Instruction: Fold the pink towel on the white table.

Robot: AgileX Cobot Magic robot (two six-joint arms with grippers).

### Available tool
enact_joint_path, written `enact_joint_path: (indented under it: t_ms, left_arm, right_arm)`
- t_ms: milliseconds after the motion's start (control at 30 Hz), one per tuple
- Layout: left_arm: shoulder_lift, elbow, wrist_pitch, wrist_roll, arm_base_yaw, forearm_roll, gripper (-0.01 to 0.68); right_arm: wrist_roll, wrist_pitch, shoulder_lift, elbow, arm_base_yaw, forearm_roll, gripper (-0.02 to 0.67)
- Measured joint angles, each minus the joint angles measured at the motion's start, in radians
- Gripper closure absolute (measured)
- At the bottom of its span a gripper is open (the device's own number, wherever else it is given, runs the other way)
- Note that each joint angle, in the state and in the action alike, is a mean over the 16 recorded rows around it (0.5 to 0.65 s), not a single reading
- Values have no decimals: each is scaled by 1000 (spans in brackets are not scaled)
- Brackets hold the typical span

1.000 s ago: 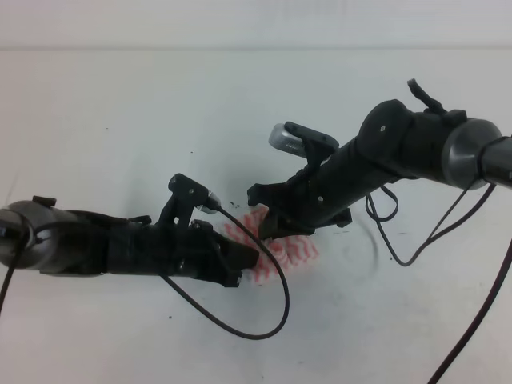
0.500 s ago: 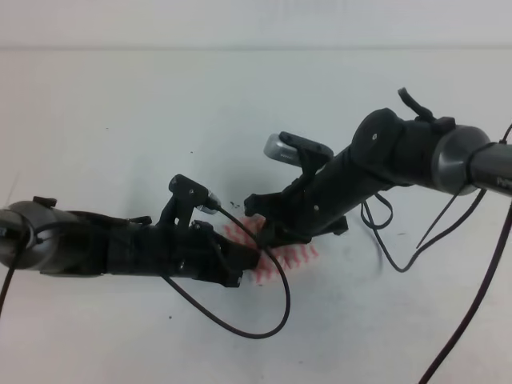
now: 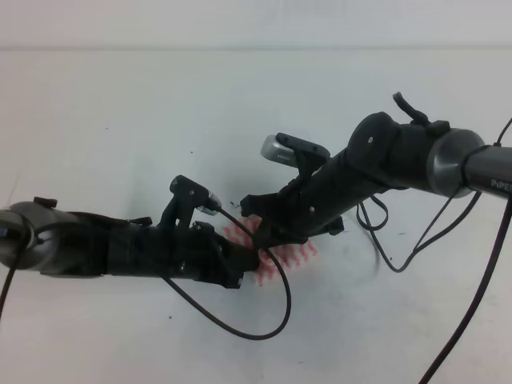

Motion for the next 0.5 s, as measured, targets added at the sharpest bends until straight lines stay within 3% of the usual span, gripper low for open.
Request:
enact_joint_path:
  t_ms: [367,500]
  left_arm:
    - [-54,2,-70,-17,-1,1,677]
    - [-77,1,-121,-13,0,8,677]
  right_arm:
    - [-12,54,0,-18,-1,1,445]
    - [-12,88,1,-39,-2,-14,416]
